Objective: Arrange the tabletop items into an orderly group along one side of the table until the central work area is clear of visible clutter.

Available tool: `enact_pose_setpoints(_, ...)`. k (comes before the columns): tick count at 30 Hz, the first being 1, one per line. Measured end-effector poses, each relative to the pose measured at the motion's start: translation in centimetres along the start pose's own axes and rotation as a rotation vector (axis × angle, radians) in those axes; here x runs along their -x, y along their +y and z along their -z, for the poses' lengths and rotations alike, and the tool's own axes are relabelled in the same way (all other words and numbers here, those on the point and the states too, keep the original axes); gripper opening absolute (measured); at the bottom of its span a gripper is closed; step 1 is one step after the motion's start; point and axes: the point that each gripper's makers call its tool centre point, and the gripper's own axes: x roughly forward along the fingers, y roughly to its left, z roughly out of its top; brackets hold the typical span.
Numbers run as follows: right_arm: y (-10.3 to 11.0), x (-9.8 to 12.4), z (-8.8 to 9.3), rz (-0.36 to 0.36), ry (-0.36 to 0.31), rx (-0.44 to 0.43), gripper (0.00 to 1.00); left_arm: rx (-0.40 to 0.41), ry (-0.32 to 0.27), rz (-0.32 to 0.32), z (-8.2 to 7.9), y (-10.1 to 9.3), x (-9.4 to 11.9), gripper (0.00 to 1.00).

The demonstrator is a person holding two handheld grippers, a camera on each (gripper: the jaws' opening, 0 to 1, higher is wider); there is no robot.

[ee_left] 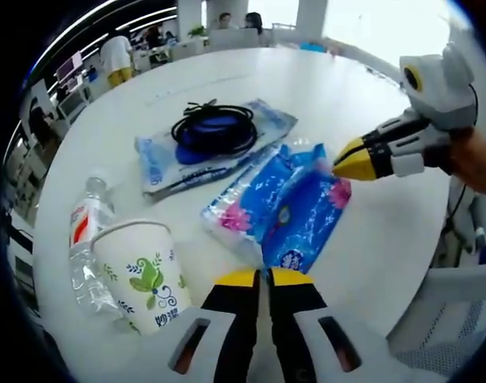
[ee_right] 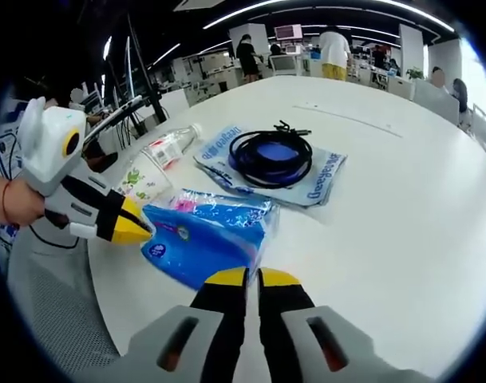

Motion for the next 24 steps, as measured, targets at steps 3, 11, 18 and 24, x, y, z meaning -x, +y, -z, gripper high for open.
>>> enact_pose_setpoints(3, 0.00, 0.01, 0.02, 0.000, 0.000, -0.001, 0.01, 0.006, 0.002, 0.001, 0.07, -0.03, 0.00, 0.00)
enact_pose_setpoints(11, 0.14, 0.10, 0.07, 0.000, -0.003, 0.001, 0.00, 0.020, 0.006, 0.007, 0.23, -0.07, 0.02, 0.00)
enact_pose_setpoints(18, 0.28, 0.21, -0.09, -0.001, -0.007, 0.006, 0.00, 0.021, 0.006, 0.010, 0.29, -0.04, 0.10, 0.00)
enact_pose_setpoints(24, 0.33, 0.50, -0.23, 0.002, -0.011, 0.005, 0.00, 0.015, 0.000, 0.012, 0.07, -0.12, 0.32, 0.00)
